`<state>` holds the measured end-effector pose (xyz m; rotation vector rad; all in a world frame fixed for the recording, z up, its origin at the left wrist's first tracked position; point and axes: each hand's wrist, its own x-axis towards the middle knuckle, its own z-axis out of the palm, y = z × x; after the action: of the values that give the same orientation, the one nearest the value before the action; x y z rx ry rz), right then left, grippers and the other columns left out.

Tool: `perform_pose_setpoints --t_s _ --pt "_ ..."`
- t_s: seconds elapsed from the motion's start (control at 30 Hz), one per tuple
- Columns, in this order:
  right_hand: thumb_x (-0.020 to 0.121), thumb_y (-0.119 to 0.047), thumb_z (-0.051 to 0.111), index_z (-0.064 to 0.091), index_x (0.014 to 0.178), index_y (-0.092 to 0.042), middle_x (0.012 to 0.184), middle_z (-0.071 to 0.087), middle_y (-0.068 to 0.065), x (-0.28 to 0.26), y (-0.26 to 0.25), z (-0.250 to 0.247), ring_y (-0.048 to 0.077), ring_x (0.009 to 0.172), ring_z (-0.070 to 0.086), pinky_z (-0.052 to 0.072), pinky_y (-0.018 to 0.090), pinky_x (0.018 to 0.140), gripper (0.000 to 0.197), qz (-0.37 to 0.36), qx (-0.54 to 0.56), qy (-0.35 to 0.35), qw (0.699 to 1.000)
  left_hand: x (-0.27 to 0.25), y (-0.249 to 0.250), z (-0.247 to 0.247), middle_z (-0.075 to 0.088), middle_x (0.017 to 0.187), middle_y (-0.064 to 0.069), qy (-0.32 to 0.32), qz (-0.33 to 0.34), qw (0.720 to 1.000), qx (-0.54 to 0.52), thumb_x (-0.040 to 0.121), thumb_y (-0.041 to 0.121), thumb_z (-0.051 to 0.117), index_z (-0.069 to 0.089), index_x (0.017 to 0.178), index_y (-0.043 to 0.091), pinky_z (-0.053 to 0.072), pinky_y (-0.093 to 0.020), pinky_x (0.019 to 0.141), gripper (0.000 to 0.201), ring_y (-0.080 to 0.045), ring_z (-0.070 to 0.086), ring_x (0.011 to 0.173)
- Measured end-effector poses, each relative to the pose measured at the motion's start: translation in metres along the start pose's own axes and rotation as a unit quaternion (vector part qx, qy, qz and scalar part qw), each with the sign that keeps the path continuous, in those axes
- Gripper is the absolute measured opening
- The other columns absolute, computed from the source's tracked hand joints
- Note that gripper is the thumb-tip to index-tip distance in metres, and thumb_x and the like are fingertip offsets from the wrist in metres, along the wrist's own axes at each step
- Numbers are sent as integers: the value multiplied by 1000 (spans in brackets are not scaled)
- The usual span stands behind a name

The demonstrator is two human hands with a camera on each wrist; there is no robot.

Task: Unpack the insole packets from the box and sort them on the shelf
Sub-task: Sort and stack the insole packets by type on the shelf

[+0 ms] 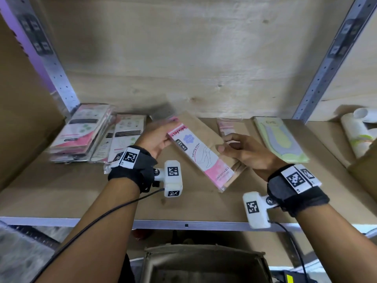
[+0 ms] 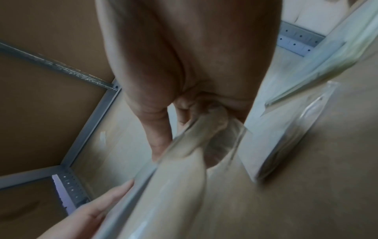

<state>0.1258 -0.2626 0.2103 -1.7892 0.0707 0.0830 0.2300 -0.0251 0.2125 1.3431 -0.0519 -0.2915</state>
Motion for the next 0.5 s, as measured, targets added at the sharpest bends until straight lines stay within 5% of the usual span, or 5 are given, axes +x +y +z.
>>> perform_pose_setpoints --t_s 0.17,0.3,0.37,0.5 --pt "86 -19 73 65 110 -9 99 75 16 -13 3 -8 36 85 68 52 51 75 28 6 -23 -30 999 12 -5 -13 78 82 -2 84 67 991 84 80 32 80 75 96 18 57 -29 69 22 -15 74 73" --pt "85 -11 74 61 118 -3 99 72 18 -19 5 -11 34 90 64 45 65 91 36 12 -23 -39 999 11 -8 -19 77 73 0 97 109 966 216 78 51 77 76 85 18 52 -22 56 33 -14 71 60" --pt "86 -13 73 63 117 -6 102 73 17 -22 5 -12 40 88 65 49 65 80 33 15 -32 -55 998 6 -5 -22 70 57 5 100 113 953 261 84 60 65 71 66 21 46 -22 50 43 -12 65 51" --pt "87 -17 72 65 114 -13 103 74 14 -24 5 -13 26 72 66 51 27 43 29 17 -49 -83 995 -5 2 -27 53 46 5 85 72 934 341 90 67 49 54 55 22 36 -18 39 57 -8 57 40"
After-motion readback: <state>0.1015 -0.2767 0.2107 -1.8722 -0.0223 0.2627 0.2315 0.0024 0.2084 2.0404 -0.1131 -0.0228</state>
